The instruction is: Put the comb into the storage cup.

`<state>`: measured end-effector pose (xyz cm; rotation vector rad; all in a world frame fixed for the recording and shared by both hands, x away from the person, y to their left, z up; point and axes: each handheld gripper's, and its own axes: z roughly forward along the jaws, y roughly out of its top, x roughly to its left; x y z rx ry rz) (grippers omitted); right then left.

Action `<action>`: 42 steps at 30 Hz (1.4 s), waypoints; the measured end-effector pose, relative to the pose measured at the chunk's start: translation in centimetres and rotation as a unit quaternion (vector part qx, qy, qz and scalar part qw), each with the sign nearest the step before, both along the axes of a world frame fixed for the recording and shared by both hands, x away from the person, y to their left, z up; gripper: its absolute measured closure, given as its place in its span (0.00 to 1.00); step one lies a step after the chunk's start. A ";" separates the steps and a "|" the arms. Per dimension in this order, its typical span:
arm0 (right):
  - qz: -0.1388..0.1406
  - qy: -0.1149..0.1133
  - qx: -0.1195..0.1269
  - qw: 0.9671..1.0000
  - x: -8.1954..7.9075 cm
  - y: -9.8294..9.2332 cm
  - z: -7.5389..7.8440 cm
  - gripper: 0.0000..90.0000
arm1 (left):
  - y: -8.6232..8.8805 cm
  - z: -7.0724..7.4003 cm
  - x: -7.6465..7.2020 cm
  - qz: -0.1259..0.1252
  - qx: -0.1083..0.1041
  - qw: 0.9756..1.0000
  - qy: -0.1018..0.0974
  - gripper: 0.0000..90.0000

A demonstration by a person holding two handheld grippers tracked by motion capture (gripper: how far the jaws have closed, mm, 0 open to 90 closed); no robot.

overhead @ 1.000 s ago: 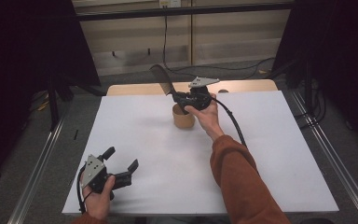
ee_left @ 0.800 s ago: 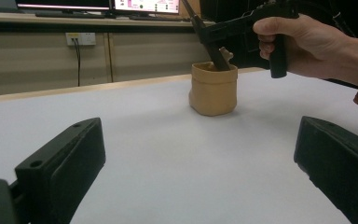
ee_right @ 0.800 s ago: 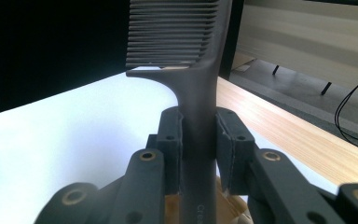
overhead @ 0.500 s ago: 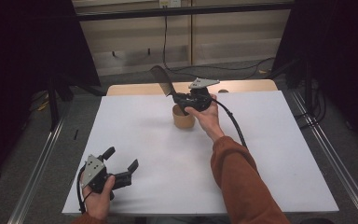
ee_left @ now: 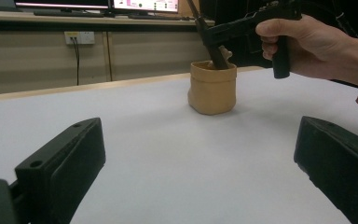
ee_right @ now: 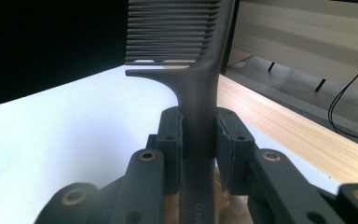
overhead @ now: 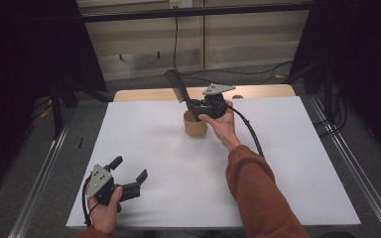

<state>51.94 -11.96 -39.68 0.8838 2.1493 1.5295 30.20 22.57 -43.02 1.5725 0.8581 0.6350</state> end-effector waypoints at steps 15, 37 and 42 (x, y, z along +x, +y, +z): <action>0.003 0.008 -0.009 1.000 -0.3 0.0 -0.7 0.81 | 0.0 0.0 0.0 -0.001 0.000 1.000 0.001 0.02; -0.005 0.004 -0.018 1.000 -0.9 0.0 -1.2 0.81 | 0.0 0.0 0.0 -0.002 0.000 1.000 0.001 0.02; -0.003 -0.001 -0.025 1.000 -0.9 0.1 -1.2 0.81 | 0.0 0.0 0.0 -0.003 0.002 1.000 0.001 0.02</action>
